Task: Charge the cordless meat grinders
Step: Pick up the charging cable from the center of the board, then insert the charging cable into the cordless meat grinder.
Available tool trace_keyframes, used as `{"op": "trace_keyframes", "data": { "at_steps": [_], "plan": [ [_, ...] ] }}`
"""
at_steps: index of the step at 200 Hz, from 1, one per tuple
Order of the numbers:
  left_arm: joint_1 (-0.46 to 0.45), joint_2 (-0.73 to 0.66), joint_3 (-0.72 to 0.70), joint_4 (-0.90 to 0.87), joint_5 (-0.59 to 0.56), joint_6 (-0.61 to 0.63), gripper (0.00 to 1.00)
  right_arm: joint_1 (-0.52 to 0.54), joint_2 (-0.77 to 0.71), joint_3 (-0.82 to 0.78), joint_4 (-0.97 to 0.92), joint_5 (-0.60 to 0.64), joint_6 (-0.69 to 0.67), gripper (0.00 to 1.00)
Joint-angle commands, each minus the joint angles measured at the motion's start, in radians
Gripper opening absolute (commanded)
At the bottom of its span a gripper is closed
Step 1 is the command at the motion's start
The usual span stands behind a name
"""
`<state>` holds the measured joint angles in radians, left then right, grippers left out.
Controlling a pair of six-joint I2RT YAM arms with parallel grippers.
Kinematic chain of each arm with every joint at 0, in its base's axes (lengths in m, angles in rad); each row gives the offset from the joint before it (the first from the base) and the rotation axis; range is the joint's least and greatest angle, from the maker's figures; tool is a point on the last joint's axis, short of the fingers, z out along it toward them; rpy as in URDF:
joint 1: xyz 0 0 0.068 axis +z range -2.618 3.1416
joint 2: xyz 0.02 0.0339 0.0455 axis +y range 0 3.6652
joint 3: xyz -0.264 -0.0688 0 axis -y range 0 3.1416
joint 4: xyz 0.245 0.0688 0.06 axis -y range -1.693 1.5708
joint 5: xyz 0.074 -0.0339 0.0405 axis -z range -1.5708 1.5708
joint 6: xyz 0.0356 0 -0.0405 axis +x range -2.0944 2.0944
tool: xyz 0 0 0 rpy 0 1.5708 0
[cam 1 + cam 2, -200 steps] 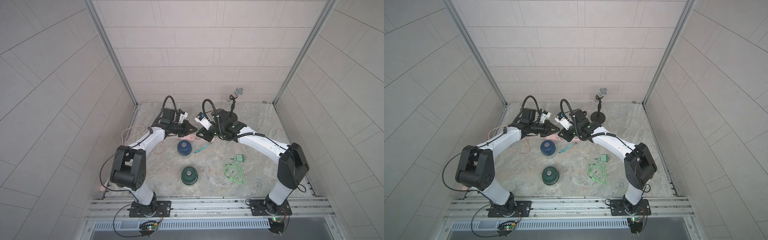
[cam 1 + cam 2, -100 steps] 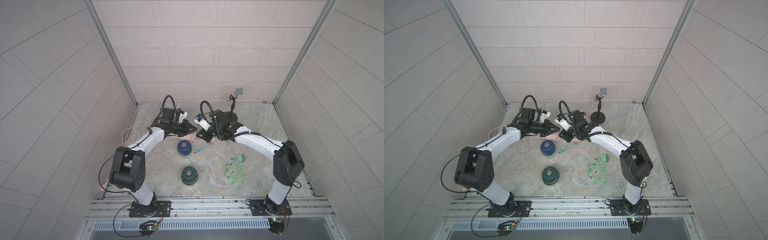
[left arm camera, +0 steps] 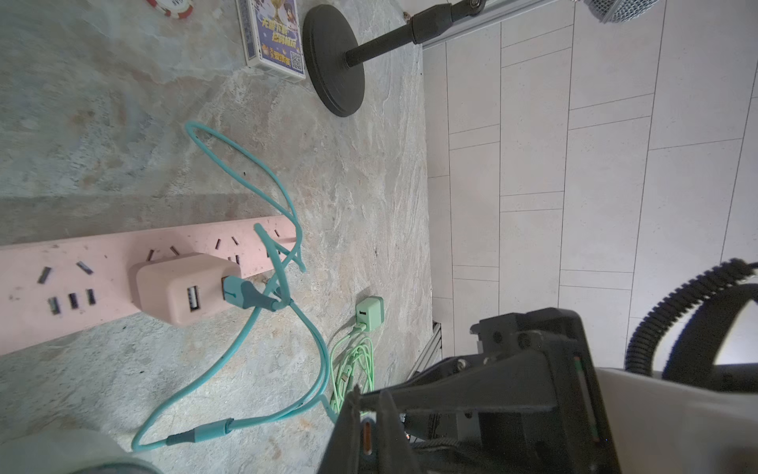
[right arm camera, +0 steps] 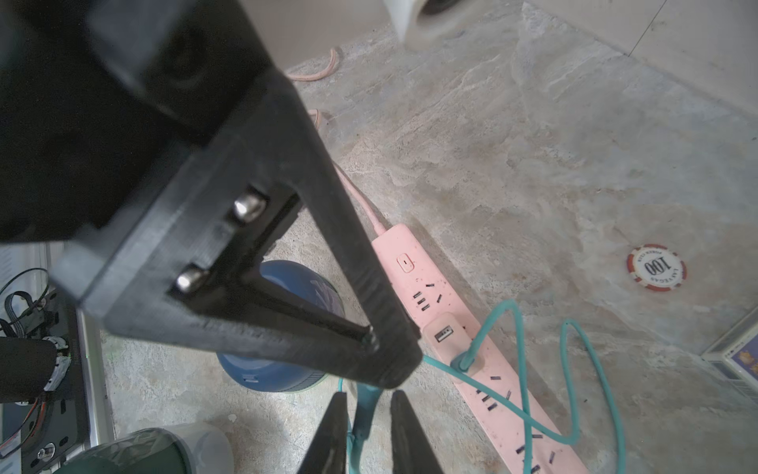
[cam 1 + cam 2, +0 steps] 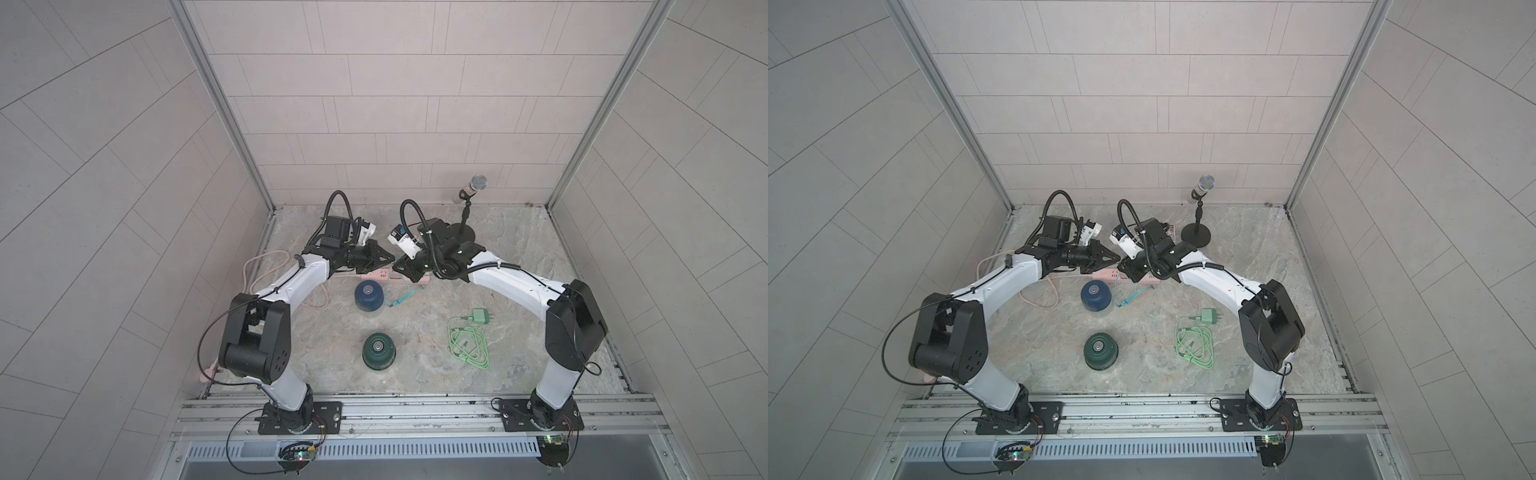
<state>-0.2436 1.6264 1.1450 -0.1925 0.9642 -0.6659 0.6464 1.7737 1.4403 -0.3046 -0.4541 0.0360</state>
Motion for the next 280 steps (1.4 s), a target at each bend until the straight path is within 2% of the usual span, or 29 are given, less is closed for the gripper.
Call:
{"op": "trace_keyframes", "data": {
  "at_steps": [1, 27, 77, 83, 103, 128, 144, 172, 193, 239, 280],
  "plan": [
    [-0.005, -0.018, 0.015, 0.012, 0.009, -0.008, 0.0, 0.006, 0.018, 0.028, -0.01, 0.005, -0.007, 0.16],
    [-0.005, -0.018, 0.015, 0.014, 0.013, -0.01, 0.0, 0.006, 0.023, 0.035, -0.015, 0.002, -0.004, 0.08],
    [-0.005, -0.023, 0.018, 0.012, 0.016, -0.008, 0.0, 0.004, 0.027, 0.049, -0.056, -0.006, -0.015, 0.04],
    [-0.001, -0.025, 0.019, 0.008, 0.02, -0.009, 0.02, 0.004, 0.027, 0.051, -0.062, -0.006, -0.021, 0.03],
    [0.013, -0.035, 0.031, -0.021, 0.018, -0.002, 0.2, 0.004, 0.016, 0.055, -0.101, -0.006, -0.057, 0.03],
    [0.052, -0.06, 0.051, -0.091, 0.012, 0.017, 0.27, 0.004, 0.0, 0.055, -0.181, -0.021, -0.16, 0.04],
    [0.083, -0.061, 0.097, -0.233, -0.003, 0.097, 0.29, 0.004, -0.007, 0.053, -0.239, -0.029, -0.235, 0.05],
    [0.116, -0.031, 0.228, -0.669, -0.124, 0.352, 0.33, 0.004, -0.025, 0.035, -0.288, -0.023, -0.322, 0.05],
    [0.133, -0.035, 0.248, -0.812, -0.226, 0.428, 0.35, 0.009, -0.025, 0.043, -0.331, -0.031, -0.367, 0.05],
    [0.173, -0.076, 0.121, -0.805, -0.242, 0.406, 0.42, 0.078, -0.009, 0.062, -0.381, 0.0, -0.432, 0.05],
    [0.182, -0.071, 0.052, -0.707, -0.212, 0.382, 0.45, 0.127, 0.021, 0.08, -0.403, 0.008, -0.423, 0.05]
  ]
}}
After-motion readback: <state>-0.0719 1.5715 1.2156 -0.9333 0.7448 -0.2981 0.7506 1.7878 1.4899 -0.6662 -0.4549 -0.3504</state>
